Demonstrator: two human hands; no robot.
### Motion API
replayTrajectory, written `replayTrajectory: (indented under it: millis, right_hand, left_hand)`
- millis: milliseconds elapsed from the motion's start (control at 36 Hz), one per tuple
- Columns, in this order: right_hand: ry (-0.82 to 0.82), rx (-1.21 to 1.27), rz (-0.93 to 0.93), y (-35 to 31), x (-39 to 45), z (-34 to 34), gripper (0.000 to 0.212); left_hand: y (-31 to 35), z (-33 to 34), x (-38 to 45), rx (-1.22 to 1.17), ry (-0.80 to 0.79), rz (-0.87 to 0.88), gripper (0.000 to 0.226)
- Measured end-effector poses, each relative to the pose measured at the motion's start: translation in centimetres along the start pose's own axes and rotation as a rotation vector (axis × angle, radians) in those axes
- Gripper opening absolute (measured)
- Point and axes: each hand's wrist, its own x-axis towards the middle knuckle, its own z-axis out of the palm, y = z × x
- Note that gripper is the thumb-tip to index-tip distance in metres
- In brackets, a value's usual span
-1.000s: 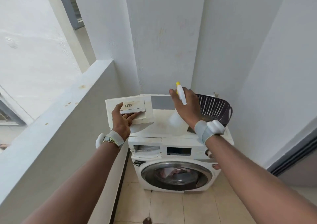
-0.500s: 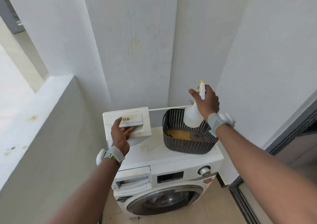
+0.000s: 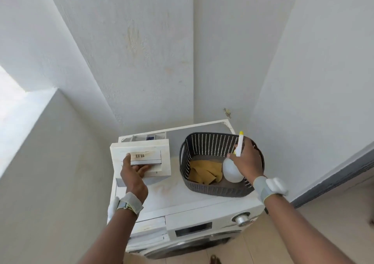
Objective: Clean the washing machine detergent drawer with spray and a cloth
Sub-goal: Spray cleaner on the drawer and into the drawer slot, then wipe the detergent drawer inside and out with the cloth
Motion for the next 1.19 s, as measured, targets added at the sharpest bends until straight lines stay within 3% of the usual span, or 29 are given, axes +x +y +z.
replayTrajectory:
  millis: [111, 167, 250, 306, 361, 500, 583, 722, 833, 917, 944, 1056, 1111, 1194]
  right_hand:
    - [0.034, -0.264, 0.064, -1.1, -1.4, -0.9, 0.086]
    - [0.160, -0.396, -0.040, -2.6, -3.5, -1.2, 0.093]
    - [0.340, -0.295, -0.366, -4.9, -5.2, 0.2, 0.063]
    - [0.194, -0.119, -0.458, -5.8, -4.6, 2.5, 0.041]
    - [-0.075, -0.141, -0.410, -5.9, -3.7, 5.5, 0.036]
    - [-0.476, -0.621, -0.220, -4.2, -0.2, 11.4, 0.044]
    - [-0.566, -0.841, -0.178, -3.9, 1.1, 12.9, 0.058]
    - [-0.605, -0.876, -0.275, -5.3, 2.6, 13.1, 0.033]
    - [-0.489, -0.775, -0.240, -6.1, 2.3, 11.2, 0.027]
    - [-0.367, -0.623, -0.200, -7.8, 1.4, 9.2, 0.014]
    - [-0.345, -0.564, -0.184, -8.1, 1.5, 8.4, 0.013]
    - [-0.207, -0.328, -0.188, -10.8, 0.8, 4.9, 0.044]
    - [-0.131, -0.191, -0.244, -12.7, -0.3, 3.8, 0.049]
    - [-0.171, 0.071, -0.248, -16.3, -2.2, 3.3, 0.044]
  left_hand:
    - [-1.1, -0.2, 1.1, 0.041, 0.035, 0.039, 0.050]
    - [-1.4, -0.4, 1.1, 0.049, 0.043, 0.041, 0.048]
    - [-2.0, -0.7, 1.2, 0.074, 0.063, 0.034, 0.048]
    - [-2.4, -0.8, 1.1, 0.099, 0.073, 0.021, 0.044]
    - [-2.4, -0.7, 0.8, 0.130, 0.071, 0.009, 0.037]
    - [-3.0, -1.4, 0.5, 0.179, 0.032, -0.069, 0.043]
    - [-2.7, -1.7, 0.3, 0.214, -0.034, -0.076, 0.046]
    - [-1.6, -2.5, -0.2, 0.253, -0.110, -0.094, 0.048]
    - [-0.9, -4.1, -0.7, 0.383, -0.141, -0.117, 0.060]
    - [0.1, -5.8, -0.8, 0.606, -0.146, -0.091, 0.068]
    - [0.0, -6.1, -1.0, 0.691, -0.108, -0.017, 0.068]
    - [1.1, -6.2, -1.6, 0.879, -0.016, 0.391, 0.059]
    - [2.3, -5.3, -2.4, 0.790, -0.142, 0.466, 0.052]
    - [5.0, -2.5, -4.3, 0.657, -0.413, 0.451, 0.046]
